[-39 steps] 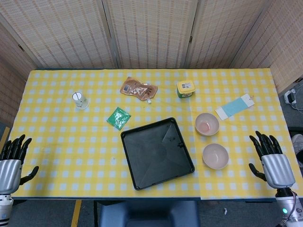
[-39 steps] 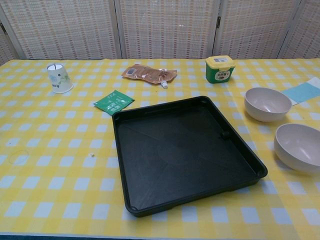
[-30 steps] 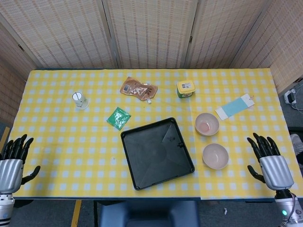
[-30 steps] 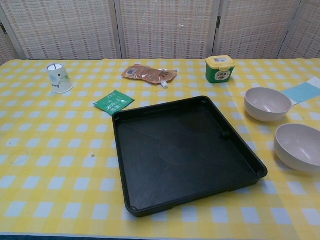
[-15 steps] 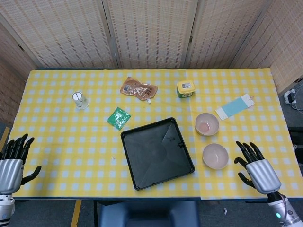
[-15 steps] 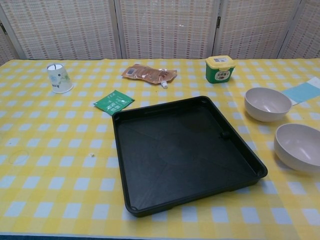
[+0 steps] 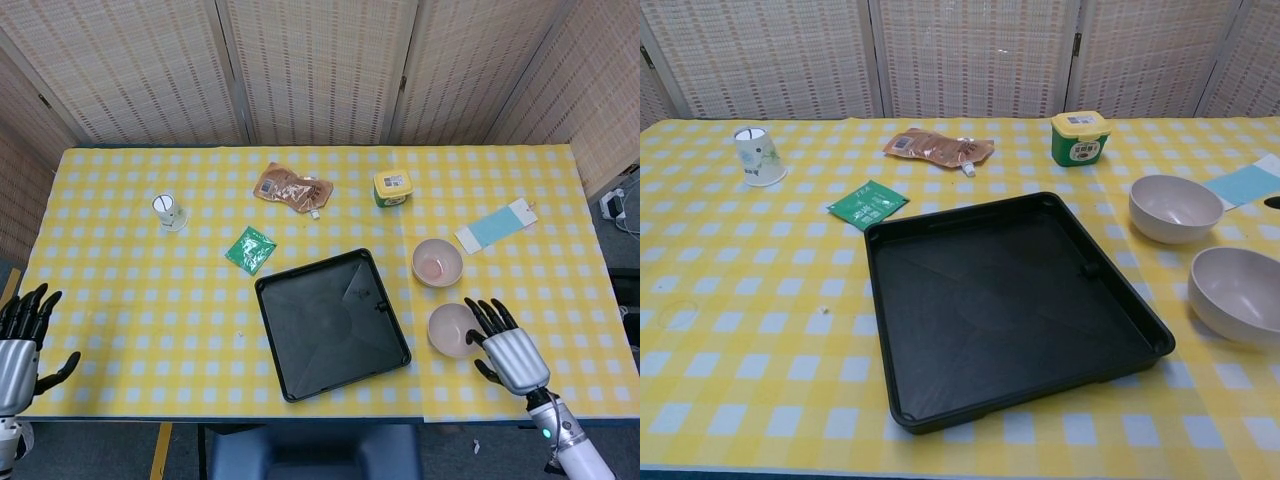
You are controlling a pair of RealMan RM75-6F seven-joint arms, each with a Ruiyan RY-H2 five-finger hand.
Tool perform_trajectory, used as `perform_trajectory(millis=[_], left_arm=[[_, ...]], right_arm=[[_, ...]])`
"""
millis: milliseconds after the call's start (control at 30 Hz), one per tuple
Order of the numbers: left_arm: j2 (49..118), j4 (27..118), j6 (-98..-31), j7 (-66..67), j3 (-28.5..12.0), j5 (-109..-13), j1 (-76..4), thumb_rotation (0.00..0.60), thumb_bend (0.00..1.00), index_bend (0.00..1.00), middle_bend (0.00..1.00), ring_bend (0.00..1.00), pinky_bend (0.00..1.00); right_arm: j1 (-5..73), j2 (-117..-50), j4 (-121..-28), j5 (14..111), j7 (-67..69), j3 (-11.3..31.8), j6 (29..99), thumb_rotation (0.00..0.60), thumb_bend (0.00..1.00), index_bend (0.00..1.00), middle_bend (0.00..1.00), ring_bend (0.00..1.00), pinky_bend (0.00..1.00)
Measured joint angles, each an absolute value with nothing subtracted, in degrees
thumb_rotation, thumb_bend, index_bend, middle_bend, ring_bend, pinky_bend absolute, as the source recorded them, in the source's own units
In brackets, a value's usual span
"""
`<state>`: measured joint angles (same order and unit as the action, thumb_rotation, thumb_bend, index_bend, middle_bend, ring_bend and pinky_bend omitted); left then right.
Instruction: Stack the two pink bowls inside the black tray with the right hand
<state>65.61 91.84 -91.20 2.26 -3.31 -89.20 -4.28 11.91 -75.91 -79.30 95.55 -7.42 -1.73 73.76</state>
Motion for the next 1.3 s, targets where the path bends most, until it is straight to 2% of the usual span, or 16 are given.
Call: perform_trajectory(millis=[267,600,733,1000,1300], left_arm=[[65.0,91.9,-91.5,1.3,-3.3,-89.6,-4.1,0.6,0.31,0.0,0.0,0.0,0.02],[64.5,92.0,-91.7,0.6,-3.3,-89.7,-3.9,0.6,0.31,0.0,0.0,0.0,0.01],[64.4,91.9,-92.1,-0.1,-3.3,-89.8,-3.7,0.6,0.31,0.0,0.0,0.0,0.0],[64.1,92.0,-91.5,-0.5,-3.2,-89.6,-3.8,0.6,0.31,0.0,0.0,0.0,0.0],[63.5,92.3,-92.7,-1.5,-3.4,-89.8,-3.3,0.6,0.31,0.0,0.0,0.0,0.0]], right_arm=[[12.8,-78.9,-76.3,94.3,-7.6,-2.0,71.8,0.6,0.34,0.5,0.0,0.0,0.0],[15.4,-83.6,-69.5,93.2,-8.0,-1.1,69.6,0.6,0.51,0.6,0.01,0.02,0.0],[16.3,-84.5,-68.5,93.3,-7.8,-1.1,69.0,0.6,0.52,0.64,0.03,0.02,0.0],[16.4,-84.1,-69.4,94.2,-6.6,-0.9,72.6,0.6,0.52,0.65,0.04,0.03,0.0],[17.7,-80.3,-75.7,97.0,-6.2,0.2,76.5,0.6,0.52,0.66,0.05,0.04,0.0]])
